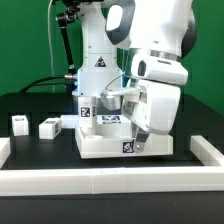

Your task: Assemble square table

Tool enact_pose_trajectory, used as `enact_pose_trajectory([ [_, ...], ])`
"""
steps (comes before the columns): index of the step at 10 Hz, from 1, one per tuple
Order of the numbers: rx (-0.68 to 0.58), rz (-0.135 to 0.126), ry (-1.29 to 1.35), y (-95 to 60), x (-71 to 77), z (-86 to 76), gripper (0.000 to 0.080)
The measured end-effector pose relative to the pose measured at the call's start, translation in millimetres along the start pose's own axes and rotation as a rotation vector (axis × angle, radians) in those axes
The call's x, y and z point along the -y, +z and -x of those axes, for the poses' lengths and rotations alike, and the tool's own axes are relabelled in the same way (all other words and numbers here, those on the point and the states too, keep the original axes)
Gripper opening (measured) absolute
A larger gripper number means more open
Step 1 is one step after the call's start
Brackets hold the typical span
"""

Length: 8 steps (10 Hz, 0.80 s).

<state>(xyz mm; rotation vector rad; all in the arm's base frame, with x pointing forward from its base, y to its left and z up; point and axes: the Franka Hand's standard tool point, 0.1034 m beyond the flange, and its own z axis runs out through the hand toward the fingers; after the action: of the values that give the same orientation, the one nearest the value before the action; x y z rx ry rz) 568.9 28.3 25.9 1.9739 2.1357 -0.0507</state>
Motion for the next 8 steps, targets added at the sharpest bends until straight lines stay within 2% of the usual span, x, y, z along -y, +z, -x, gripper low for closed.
enact_pose_trajectory([
  [1, 0.000, -0.002, 0.013, 0.2, -0.2, -0.8, 0.0061],
  [5, 0.006, -0.027, 0.163, -3.2, -20.4, -32.6, 0.0061],
  [7, 0.002, -0.018, 0.151, -1.4, -33.6, -35.5, 0.0061],
  [8, 0.002, -0.019, 0.156, -1.2, -33.0, -34.4, 0.0061],
])
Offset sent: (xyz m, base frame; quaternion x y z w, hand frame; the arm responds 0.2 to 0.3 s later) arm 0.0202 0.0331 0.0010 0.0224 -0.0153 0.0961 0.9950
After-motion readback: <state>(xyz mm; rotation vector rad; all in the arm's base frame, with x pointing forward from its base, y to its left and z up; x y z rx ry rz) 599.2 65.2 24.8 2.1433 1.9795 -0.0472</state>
